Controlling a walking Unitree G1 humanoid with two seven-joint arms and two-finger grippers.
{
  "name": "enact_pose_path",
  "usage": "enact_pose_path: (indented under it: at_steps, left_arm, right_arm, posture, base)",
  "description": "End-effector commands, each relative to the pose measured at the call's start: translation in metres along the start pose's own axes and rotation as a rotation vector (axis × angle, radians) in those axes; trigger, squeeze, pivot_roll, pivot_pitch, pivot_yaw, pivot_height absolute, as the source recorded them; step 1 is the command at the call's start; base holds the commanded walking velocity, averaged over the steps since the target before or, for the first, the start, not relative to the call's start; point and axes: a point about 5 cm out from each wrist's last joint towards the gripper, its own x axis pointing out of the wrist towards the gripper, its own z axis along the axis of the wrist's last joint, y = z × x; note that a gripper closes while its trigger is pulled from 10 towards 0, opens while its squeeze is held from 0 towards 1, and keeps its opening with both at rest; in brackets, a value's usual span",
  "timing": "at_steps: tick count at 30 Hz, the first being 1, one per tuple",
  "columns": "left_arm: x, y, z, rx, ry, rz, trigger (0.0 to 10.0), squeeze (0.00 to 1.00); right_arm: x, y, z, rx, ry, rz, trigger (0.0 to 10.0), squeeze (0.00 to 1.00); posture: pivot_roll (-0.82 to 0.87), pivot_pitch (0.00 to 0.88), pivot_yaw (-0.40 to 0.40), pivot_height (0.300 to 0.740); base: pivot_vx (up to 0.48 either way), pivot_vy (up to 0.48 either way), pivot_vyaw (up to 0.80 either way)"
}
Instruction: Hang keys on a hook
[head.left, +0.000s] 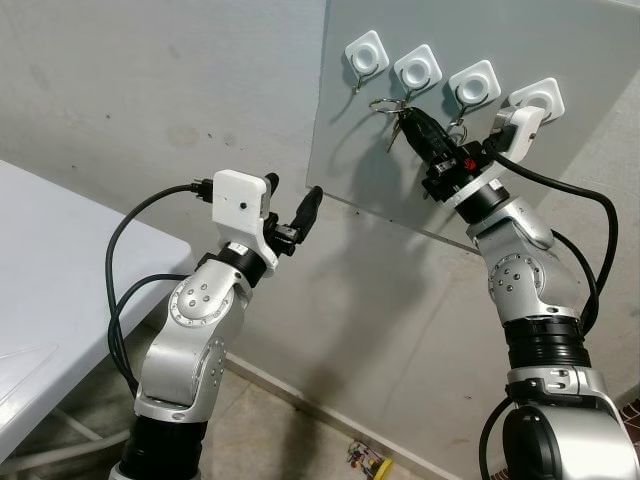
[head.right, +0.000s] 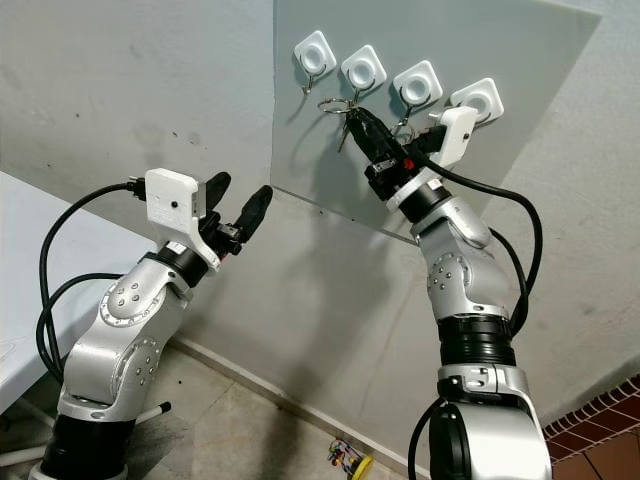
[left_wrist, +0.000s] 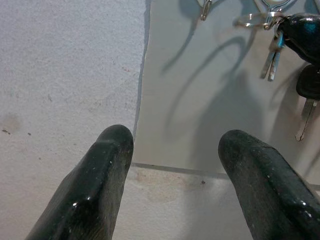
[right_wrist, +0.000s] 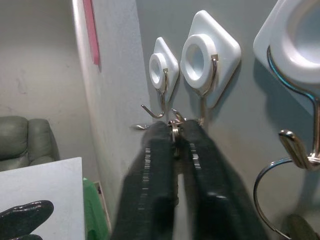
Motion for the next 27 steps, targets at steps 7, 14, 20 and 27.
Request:
enact_pose_path:
  at_steps: [7, 14, 20, 27]
  left_arm:
    - [0.003, -0.002, 0.008, 0.004, -0.023, -0.013, 10.0, 0.00]
    - [0.000, 0.003, 0.003, 0.022, -0.008, 0.013, 10.0, 0.00]
    - [-0.002, 0.009, -0.003, 0.036, 0.008, 0.041, 10.0, 0.00]
    - [-0.006, 0.022, -0.015, 0.060, 0.038, 0.125, 10.0, 0.00]
  right_arm:
    - [-0.002, -0.002, 0.003, -0.004, 0.005, 0.016, 10.0, 1.00]
    - [-0.007, -0.001, -0.007, -0.037, 0.062, 0.037, 10.0, 1.00]
    - [-0.011, 0.004, -0.018, -0.057, 0.120, 0.077, 10.0, 1.00]
    - [-0.024, 0.010, -0.047, -0.128, 0.247, 0.127, 10.0, 1.00]
  posture:
    - [-0.07, 0.000, -0.094, 0.740]
    - [-0.07, 0.000, -0.092, 0.740]
    - [-0.07, 0.000, -0.088, 0.740]
    - [-0.07, 0.000, -0.087, 0.740]
  base:
    - [0.000, 0.000, 0.00]
    - [0.000, 0.000, 0.00]
    - [0.000, 0.000, 0.00]
    - [0.000, 0.000, 0.00]
